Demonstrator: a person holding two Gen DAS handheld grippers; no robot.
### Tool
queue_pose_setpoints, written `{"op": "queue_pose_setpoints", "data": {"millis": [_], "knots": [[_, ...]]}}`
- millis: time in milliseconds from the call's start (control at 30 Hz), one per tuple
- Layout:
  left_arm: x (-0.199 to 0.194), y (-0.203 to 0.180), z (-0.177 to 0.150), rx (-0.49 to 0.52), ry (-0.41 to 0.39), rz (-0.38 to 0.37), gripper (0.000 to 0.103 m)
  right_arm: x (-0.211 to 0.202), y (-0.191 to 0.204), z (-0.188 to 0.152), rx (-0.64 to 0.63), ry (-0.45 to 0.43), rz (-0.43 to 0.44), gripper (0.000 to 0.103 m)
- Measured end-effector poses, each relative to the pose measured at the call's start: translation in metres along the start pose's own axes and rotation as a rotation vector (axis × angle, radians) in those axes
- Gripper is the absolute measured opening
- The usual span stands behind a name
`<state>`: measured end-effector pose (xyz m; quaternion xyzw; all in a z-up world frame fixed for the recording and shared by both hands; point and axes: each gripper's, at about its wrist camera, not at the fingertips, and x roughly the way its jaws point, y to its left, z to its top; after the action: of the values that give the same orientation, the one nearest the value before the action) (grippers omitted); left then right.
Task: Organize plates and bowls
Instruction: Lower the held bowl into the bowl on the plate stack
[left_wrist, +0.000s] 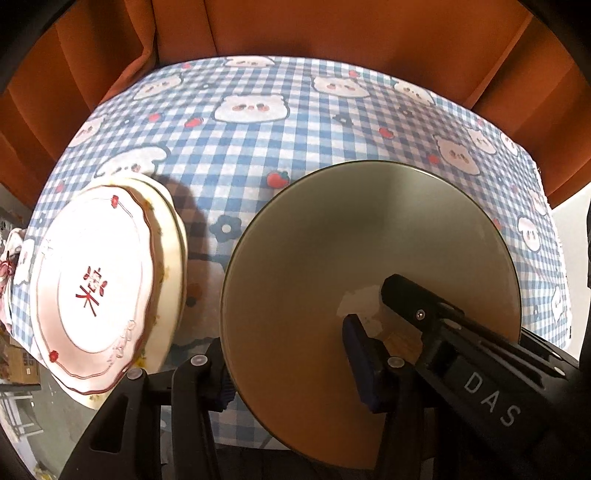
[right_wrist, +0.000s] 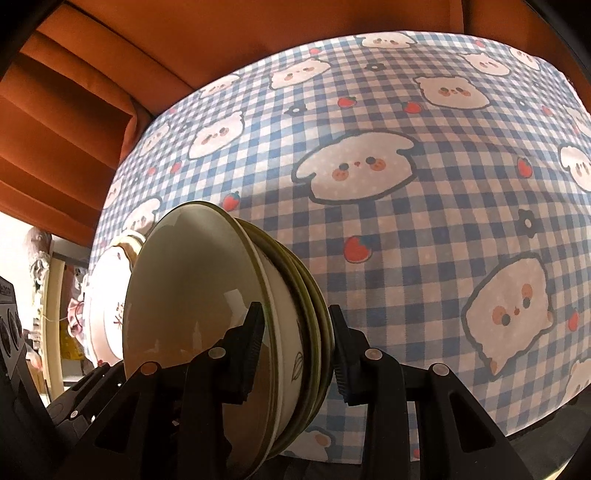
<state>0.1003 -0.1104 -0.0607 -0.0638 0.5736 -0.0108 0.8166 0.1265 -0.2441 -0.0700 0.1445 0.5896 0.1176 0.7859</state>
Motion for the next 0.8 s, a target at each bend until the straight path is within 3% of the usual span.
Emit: {"op": "queue_pose_setpoints", "data": {"millis": [367,800], "knots": [[-0.030,0.027,0.005,-0.001,-0.048,-0.026,0.049,-0.023,0.036,0.002,-0.021,-0.047,-0.008,0.037],[-0.053,0.096,0.007,0.018,-0.075,-0.054,0.049,-0.015,0.107,-0.013,-0.004,-0.084,-0.029,0.037]]}}
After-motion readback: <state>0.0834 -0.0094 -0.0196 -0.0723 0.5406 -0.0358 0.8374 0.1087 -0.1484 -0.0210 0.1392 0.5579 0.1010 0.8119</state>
